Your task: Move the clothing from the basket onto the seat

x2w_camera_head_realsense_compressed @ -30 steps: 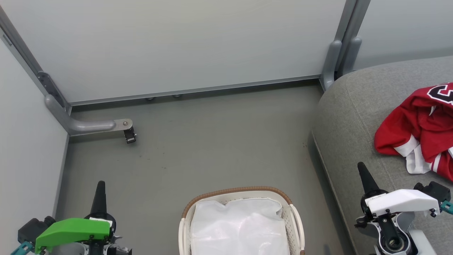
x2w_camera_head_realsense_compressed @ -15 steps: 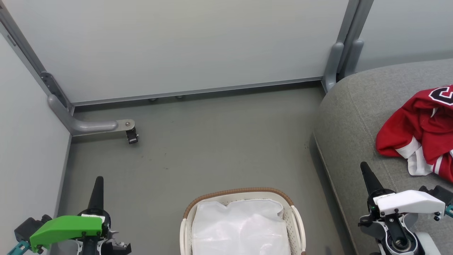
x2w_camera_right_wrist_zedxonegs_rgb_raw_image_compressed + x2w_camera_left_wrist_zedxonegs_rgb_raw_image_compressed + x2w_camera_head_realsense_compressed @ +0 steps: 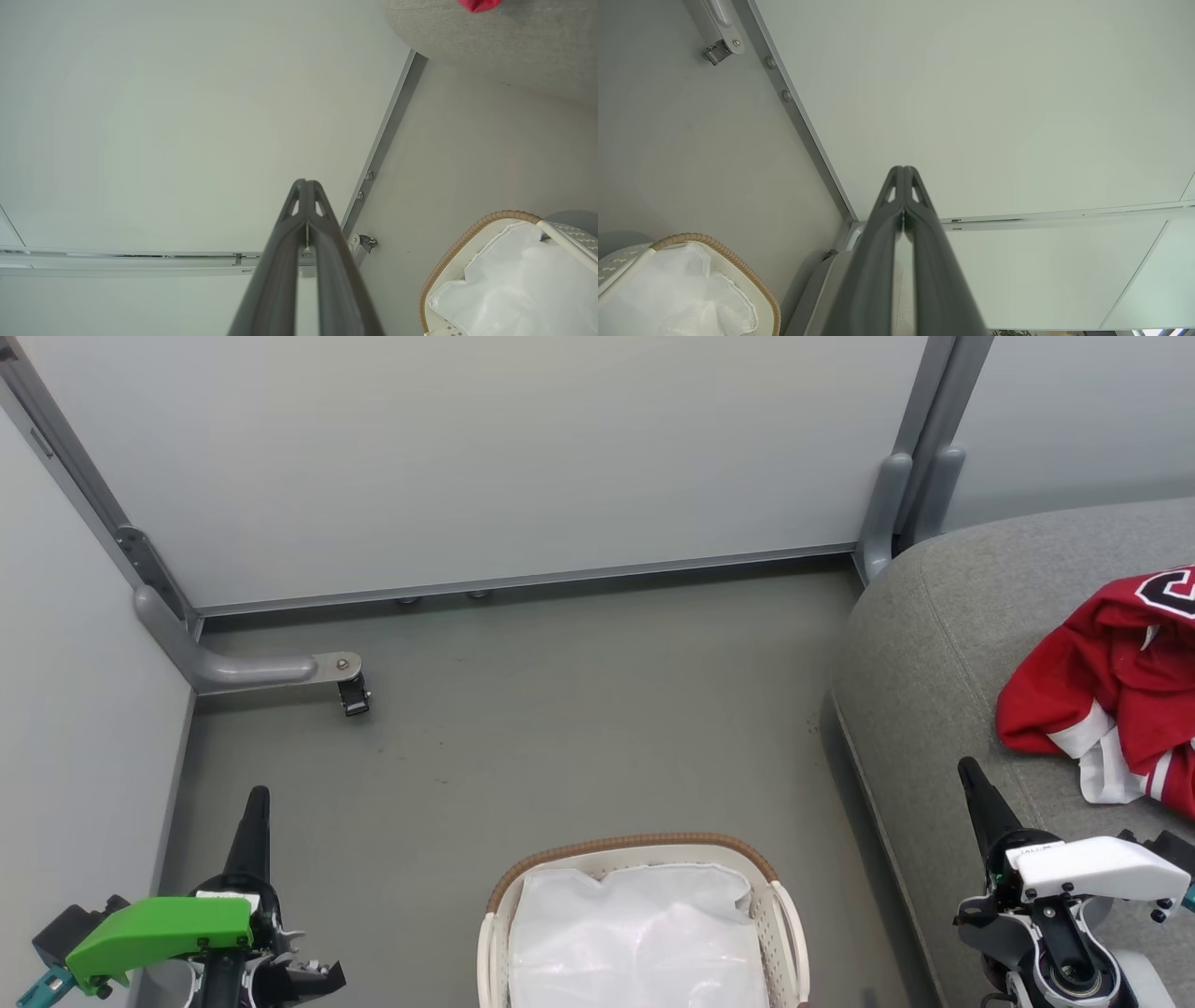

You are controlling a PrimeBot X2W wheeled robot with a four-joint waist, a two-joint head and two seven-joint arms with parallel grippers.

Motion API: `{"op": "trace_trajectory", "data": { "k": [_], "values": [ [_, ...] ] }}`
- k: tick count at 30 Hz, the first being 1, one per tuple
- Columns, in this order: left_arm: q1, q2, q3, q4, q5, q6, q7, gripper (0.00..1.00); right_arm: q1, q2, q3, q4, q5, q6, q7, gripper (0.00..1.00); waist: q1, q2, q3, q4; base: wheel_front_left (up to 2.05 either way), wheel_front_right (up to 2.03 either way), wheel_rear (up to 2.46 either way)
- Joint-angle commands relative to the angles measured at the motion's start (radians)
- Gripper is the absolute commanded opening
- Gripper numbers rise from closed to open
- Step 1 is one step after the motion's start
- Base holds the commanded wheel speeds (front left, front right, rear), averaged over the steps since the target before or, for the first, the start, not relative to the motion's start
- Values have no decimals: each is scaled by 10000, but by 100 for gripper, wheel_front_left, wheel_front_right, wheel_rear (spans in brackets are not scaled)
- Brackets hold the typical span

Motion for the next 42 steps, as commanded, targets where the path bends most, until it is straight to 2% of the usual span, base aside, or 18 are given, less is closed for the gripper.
{"op": "trace_trajectory", "data": {
  "k": [1, 24, 42],
  "values": [
    [-175, 64, 58, -65, -227, -50, 72, 0, 121, -35, -60, -108, 240, -2, 67, 0, 0, 87, -7, 9, 0, 0, 0],
    [-287, 74, 213, -218, -1693, -105, 491, 0, 243, -18, -341, -373, 1774, -3, 476, 0, 0, 106, -103, 135, 0, 0, 0],
    [-284, 73, 207, -208, -1665, -105, 489, 0, 235, -17, -335, -366, 1749, -3, 478, 0, 0, 106, -104, 137, 0, 0, 0]
  ]
}}
